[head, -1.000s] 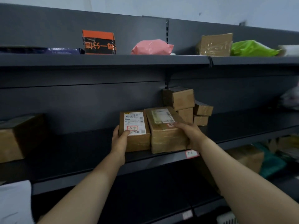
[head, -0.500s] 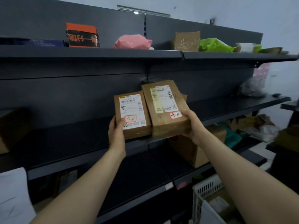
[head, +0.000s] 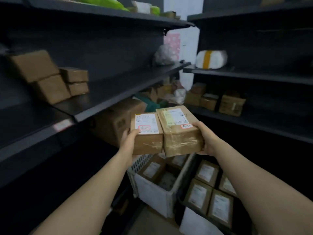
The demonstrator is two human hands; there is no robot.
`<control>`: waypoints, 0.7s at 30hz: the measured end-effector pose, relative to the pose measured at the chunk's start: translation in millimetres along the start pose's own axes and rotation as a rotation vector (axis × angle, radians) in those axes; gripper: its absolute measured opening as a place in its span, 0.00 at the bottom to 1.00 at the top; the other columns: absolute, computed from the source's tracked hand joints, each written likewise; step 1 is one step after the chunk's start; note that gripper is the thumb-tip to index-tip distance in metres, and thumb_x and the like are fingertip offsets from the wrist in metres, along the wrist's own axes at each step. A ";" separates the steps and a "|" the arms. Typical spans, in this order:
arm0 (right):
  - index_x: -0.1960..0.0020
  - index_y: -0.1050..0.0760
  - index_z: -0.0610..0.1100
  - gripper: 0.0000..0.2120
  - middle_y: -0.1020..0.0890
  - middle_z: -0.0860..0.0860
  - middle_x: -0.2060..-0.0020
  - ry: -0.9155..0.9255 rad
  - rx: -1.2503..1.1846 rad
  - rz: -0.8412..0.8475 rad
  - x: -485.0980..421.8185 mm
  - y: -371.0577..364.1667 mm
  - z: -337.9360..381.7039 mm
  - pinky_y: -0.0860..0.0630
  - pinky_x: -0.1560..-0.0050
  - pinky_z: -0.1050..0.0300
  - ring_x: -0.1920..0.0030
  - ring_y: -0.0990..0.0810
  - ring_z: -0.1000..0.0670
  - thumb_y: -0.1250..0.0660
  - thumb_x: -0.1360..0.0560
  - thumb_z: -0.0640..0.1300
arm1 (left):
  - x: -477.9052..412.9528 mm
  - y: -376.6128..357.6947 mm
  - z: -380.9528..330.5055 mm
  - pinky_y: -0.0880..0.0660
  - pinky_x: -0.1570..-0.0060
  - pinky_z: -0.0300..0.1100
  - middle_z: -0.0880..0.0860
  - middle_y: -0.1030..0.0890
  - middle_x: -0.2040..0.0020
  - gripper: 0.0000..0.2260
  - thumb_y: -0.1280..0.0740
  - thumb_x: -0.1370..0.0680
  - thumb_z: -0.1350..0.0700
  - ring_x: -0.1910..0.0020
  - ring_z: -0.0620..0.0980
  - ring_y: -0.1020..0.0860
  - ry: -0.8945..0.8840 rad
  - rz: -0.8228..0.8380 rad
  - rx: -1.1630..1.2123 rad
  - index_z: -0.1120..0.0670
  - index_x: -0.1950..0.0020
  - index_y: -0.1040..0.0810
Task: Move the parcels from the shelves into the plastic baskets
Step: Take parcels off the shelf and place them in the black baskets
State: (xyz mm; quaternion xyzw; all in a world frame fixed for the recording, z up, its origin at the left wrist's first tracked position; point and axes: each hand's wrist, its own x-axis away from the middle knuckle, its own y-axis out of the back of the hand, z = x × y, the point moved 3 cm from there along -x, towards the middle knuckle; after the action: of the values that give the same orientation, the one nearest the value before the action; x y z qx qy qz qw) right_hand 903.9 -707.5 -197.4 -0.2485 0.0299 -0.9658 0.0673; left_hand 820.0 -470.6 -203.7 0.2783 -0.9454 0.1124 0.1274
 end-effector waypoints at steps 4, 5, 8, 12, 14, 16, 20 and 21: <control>0.49 0.22 0.46 0.18 0.16 0.46 0.59 -0.061 -0.054 -0.162 -12.7 114.1 -22.8 0.22 0.60 0.55 0.59 0.18 0.46 0.32 0.30 0.58 | -10.7 -106.2 57.9 0.26 0.56 0.48 0.53 0.23 0.52 0.17 0.36 0.23 0.46 0.55 0.53 0.24 0.176 0.133 -0.129 0.44 0.35 0.32; 0.47 0.22 0.46 0.19 0.16 0.45 0.56 -0.071 -0.062 -0.209 -13.5 141.5 -28.8 0.21 0.58 0.53 0.57 0.17 0.45 0.31 0.31 0.58 | -11.3 -131.8 72.3 0.27 0.58 0.47 0.53 0.23 0.50 0.18 0.36 0.23 0.45 0.54 0.53 0.24 0.208 0.165 -0.162 0.44 0.35 0.32; 0.46 0.22 0.45 0.20 0.16 0.44 0.53 -0.098 -0.090 -0.323 -12.0 217.5 -47.7 0.21 0.56 0.52 0.55 0.17 0.43 0.31 0.30 0.58 | -6.4 -201.2 112.0 0.26 0.54 0.50 0.54 0.23 0.46 0.19 0.34 0.25 0.45 0.52 0.54 0.24 0.266 0.249 -0.239 0.43 0.35 0.32; 0.52 0.24 0.45 0.12 0.18 0.44 0.58 -0.097 -0.099 -0.465 0.7 304.0 -73.1 0.23 0.61 0.52 0.59 0.19 0.44 0.33 0.25 0.54 | 6.7 -278.3 167.5 0.27 0.46 0.55 0.53 0.24 0.42 0.22 0.34 0.25 0.46 0.51 0.54 0.25 0.332 0.378 -0.339 0.43 0.32 0.33; 0.51 0.23 0.44 0.14 0.18 0.44 0.55 -0.110 -0.102 -0.555 5.7 340.7 -89.3 0.23 0.57 0.51 0.56 0.19 0.43 0.32 0.26 0.55 | 14.2 -307.8 191.6 0.26 0.57 0.49 0.53 0.23 0.42 0.22 0.34 0.25 0.47 0.52 0.53 0.23 0.358 0.435 -0.378 0.45 0.31 0.33; 0.45 0.23 0.43 0.18 0.18 0.42 0.52 -0.143 -0.126 -0.644 8.1 371.9 -107.3 0.22 0.55 0.49 0.53 0.19 0.41 0.31 0.27 0.55 | 17.3 -332.9 214.1 0.25 0.63 0.47 0.54 0.23 0.42 0.22 0.34 0.25 0.47 0.51 0.54 0.22 0.377 0.488 -0.426 0.45 0.31 0.33; 0.43 0.27 0.41 0.21 0.19 0.42 0.50 -0.238 -0.147 -0.794 8.9 419.4 -145.7 0.21 0.48 0.44 0.50 0.20 0.40 0.29 0.28 0.54 | 14.9 -377.8 253.4 0.22 0.54 0.52 0.56 0.24 0.41 0.24 0.34 0.23 0.49 0.47 0.57 0.23 0.396 0.561 -0.510 0.46 0.29 0.36; 0.44 0.27 0.42 0.21 0.20 0.42 0.50 -0.256 -0.152 -0.821 7.0 429.3 -155.7 0.21 0.47 0.44 0.50 0.20 0.40 0.29 0.29 0.54 | 12.4 -388.8 262.6 0.23 0.48 0.55 0.56 0.24 0.40 0.25 0.34 0.24 0.49 0.46 0.57 0.23 0.393 0.576 -0.534 0.46 0.28 0.36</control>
State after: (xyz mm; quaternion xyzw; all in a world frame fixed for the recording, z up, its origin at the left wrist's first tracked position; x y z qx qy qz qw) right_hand 871.8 -1129.3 -369.4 -0.3620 -0.0088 -0.8689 -0.3375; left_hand 978.8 -870.0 -392.3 -0.0662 -0.9381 -0.0544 0.3357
